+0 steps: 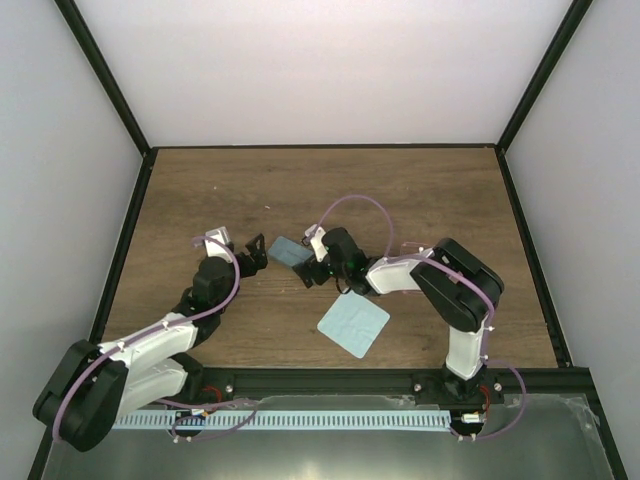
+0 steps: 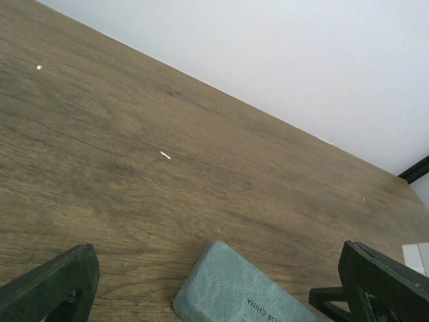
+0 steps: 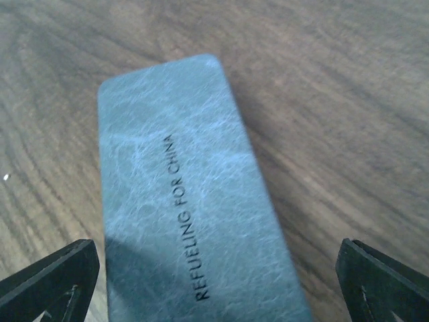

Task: Organize the sunglasses
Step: Adjust the sunglasses case at the center of the board.

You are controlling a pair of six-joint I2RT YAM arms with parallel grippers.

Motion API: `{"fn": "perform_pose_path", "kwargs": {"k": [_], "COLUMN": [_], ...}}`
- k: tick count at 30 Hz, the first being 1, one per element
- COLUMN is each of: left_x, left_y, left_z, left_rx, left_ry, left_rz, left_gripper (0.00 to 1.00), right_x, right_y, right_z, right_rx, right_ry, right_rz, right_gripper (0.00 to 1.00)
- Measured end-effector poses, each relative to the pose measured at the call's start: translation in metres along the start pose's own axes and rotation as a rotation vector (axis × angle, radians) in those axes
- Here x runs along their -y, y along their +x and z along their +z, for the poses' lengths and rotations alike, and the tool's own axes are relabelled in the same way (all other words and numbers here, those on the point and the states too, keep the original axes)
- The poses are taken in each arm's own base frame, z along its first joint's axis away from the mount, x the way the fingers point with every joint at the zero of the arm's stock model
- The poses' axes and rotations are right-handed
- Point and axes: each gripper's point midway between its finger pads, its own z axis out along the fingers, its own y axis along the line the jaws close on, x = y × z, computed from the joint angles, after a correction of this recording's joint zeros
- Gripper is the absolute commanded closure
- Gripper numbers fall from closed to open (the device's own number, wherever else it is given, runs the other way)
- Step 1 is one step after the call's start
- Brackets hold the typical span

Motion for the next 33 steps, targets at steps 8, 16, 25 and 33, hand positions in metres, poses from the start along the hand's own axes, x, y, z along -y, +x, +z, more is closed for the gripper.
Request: {"fn": "perform_pose_path", "kwargs": {"k": [8,16,25,33], "left_x": [0.000,0.000,0.002,0.003], "left_y": [0.002,0.005,0.005,0.012], "left_z": [0.003,0.005,0.007,0.015], "left_rx": [-0.012,-0.023,-0.029,-0.060], "left_ry": [-0.005,-0.007,0.000,-0.006], "left_rz": [0.004,0.007,0.007,0.013], "left_gripper": [0.00,0.00,0.00,0.00], "right_x": [-0.011,-0.011,0.013,0.055], "right_y": [0.013,0.025,0.023,0.024], "right_z": [0.000,0.003,-0.002,-0.022], "right_rx": [-0.048,-0.087,-0.091,-0.054], "right_ry": [-0.065,-0.068,0.080,0.329], "right_rz": [-0.023,-0.027,0.098,0.366], "right_gripper": [0.07,0.26,0.39,0.23]}}
